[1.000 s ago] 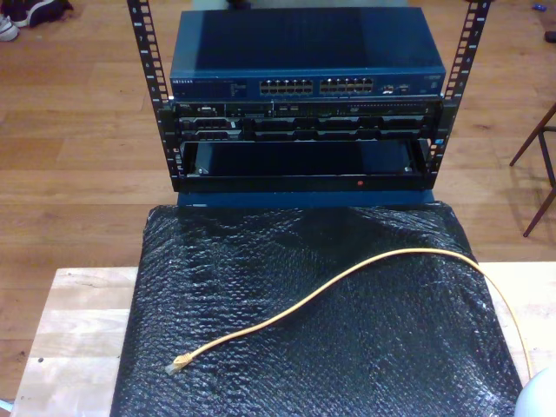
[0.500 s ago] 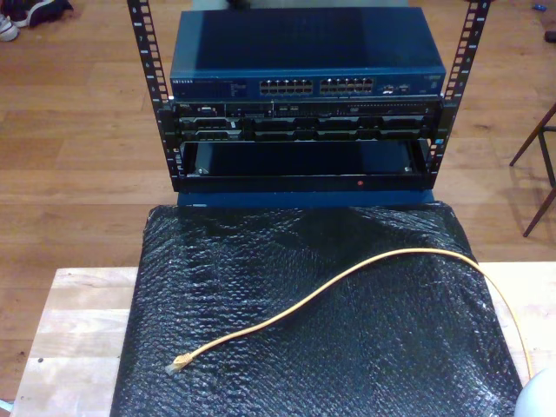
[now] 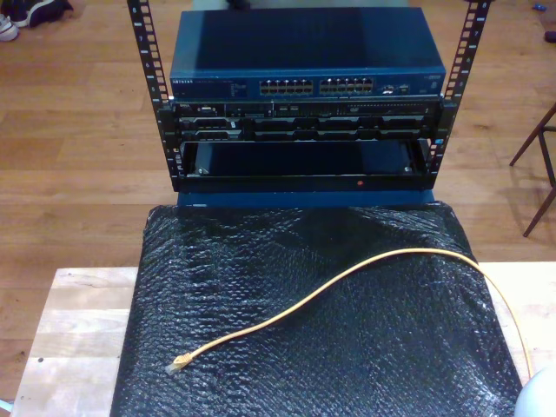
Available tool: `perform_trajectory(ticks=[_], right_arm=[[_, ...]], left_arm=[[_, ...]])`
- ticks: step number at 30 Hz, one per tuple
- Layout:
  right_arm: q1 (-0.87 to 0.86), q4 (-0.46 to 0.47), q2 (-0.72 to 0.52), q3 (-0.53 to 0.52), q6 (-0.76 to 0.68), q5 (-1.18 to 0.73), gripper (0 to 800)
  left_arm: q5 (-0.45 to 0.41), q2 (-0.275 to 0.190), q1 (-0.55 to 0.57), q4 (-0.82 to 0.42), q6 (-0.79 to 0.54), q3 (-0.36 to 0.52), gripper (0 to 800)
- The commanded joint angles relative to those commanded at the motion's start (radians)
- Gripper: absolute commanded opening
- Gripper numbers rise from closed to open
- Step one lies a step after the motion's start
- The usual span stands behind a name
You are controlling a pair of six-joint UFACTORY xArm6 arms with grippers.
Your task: Grab the cable and plug it in
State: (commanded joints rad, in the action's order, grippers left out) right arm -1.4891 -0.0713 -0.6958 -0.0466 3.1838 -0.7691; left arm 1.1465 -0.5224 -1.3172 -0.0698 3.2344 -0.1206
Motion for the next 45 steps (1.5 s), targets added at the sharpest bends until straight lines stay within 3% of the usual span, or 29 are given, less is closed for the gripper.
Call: perform_trajectory(ticks=[9, 17, 29, 41, 45], right_arm=[[-0.003, 0.002, -0.054, 0.018, -0.003, -0.048, 800], [-0.006, 0.002, -0.072, 0.167, -0.018, -0.302, 798], [0.008, -0.008, -0.069, 0.387, -0.250, -0.557, 799], [0.152, -0.054, -0.066, 0.572, -0.508, -0.744, 799], [0.213, -0.115, -0.061, 0.609, -0.605, -0.752, 799]], left_arm=[[0.000, 0.000, 0.000, 0.000, 0.000, 0.000, 800], [0.000, 0.000, 0.000, 0.000, 0.000, 0.000, 800], [0.000, 0.000, 0.000, 0.000, 0.000, 0.000, 800], [0.008, 0.008, 0.000, 0.000, 0.002, -0.005, 800], [0.023, -0.005, -0.003, -0.002, 0.003, -0.032, 800]])
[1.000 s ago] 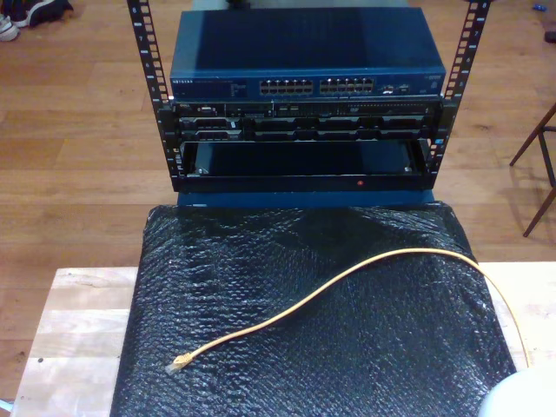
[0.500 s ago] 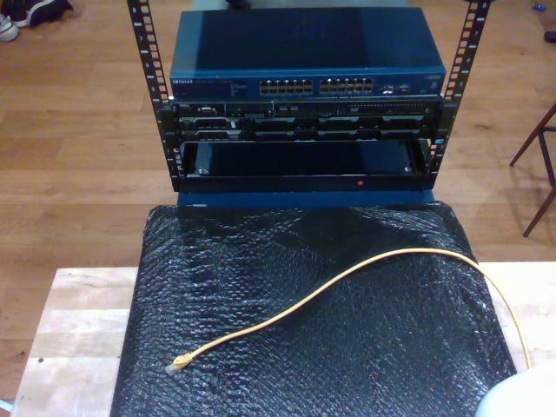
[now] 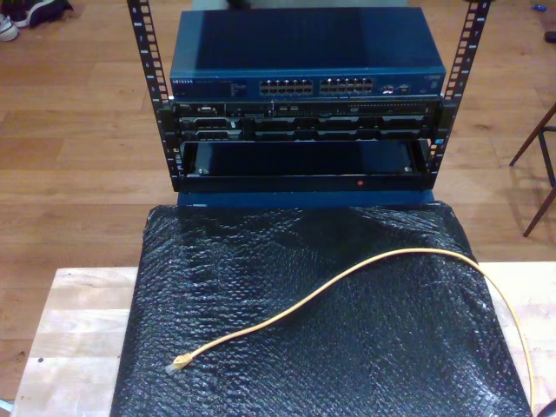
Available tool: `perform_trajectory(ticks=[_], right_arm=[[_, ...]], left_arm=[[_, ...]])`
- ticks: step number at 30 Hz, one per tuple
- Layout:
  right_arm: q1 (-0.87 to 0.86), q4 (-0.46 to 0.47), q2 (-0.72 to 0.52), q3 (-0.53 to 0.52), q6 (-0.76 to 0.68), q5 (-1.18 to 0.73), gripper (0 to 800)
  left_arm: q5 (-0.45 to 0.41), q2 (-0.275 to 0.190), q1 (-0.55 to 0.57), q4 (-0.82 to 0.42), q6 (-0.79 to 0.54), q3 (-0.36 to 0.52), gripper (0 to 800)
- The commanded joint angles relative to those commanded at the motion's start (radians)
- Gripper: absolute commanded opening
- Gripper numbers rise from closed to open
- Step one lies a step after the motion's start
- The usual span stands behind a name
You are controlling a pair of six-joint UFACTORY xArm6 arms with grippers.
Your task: Grab the cable and plug it in
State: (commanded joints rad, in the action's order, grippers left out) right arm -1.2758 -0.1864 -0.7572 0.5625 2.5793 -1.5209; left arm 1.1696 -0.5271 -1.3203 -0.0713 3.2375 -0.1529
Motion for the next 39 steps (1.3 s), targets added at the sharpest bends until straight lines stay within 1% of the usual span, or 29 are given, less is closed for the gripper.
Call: perform_trajectory(ticks=[3, 6, 12, 15, 19, 24, 29, 34, 39], right_arm=[[0.006, -0.038, 0.006, 0.015, -0.054, -0.011, 799], [0.011, -0.054, 0.008, 0.037, -0.089, -0.041, 798], [0.035, -0.091, 0.012, 0.051, -0.114, -0.066, 793], [0.057, -0.095, 0.021, 0.052, -0.203, -0.083, 793], [0.132, -0.097, 0.063, 0.074, -0.252, -0.092, 794], [0.192, -0.098, 0.071, 0.084, -0.342, -0.092, 792], [0.285, -0.098, 0.078, 0.097, -0.434, -0.092, 776], [0.416, -0.101, 0.115, 0.130, -0.549, -0.092, 784], [0.539, -0.155, 0.127, 0.143, -0.638, -0.092, 786]], left_arm=[[0.071, -0.002, -0.006, -0.002, -0.002, -0.043, 800], [0.150, -0.002, -0.006, -0.002, -0.005, -0.078, 800], [0.284, -0.002, -0.006, 0.003, -0.002, -0.196, 800], [0.336, -0.002, -0.003, 0.005, 0.000, -0.238, 800], [0.385, -0.003, 0.000, 0.020, 0.005, -0.290, 800], [0.442, -0.002, 0.011, 0.097, 0.005, -0.348, 800], [0.488, -0.002, 0.052, 0.117, 0.018, -0.393, 800], [0.509, 0.000, 0.126, 0.157, 0.087, -0.422, 800], [0.525, 0.003, 0.224, 0.176, 0.196, -0.450, 800]])
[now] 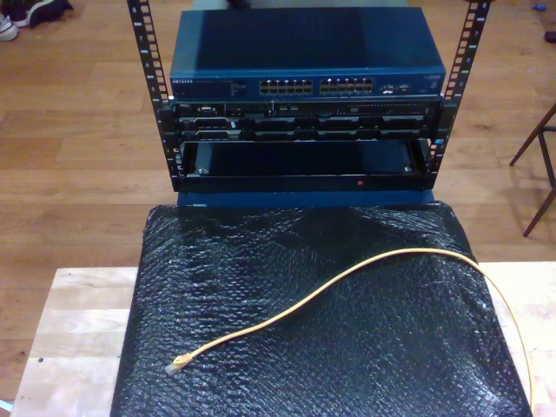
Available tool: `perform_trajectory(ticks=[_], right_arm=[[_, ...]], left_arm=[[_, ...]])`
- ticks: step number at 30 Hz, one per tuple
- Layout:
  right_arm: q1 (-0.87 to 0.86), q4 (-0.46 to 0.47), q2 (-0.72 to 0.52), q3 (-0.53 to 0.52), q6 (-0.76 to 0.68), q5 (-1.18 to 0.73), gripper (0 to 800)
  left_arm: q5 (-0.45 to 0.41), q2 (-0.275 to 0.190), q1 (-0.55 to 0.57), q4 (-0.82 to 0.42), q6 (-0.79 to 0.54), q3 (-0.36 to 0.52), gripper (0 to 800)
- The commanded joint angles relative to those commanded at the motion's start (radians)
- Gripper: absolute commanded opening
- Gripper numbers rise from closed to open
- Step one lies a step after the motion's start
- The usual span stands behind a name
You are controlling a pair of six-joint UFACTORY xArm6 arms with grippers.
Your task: Grab the cable and plug it in
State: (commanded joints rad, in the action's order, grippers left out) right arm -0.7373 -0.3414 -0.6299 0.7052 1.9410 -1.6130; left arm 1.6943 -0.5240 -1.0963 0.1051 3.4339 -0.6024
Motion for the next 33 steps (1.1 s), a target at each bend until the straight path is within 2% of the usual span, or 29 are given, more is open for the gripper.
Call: perform_trajectory(ticks=[6, 14, 20, 33], right_arm=[[0.095, -0.064, 0.000, 0.014, -0.064, 0.003, 789], [0.258, -0.149, -0.003, 0.020, -0.094, 0.031, 790], [0.400, -0.157, -0.002, 0.020, -0.166, 0.143, 789], [0.644, -0.176, 0.026, 0.020, -0.224, 0.290, 790]], left_arm=[[0.008, 0.002, 0.110, 0.002, 0.107, -0.008, 800], [0.008, 0.006, 0.147, 0.063, 0.130, -0.008, 800], [0.006, 0.006, 0.181, 0.089, 0.137, -0.008, 800], [0.000, 0.012, 0.299, 0.103, 0.273, -0.003, 800]])
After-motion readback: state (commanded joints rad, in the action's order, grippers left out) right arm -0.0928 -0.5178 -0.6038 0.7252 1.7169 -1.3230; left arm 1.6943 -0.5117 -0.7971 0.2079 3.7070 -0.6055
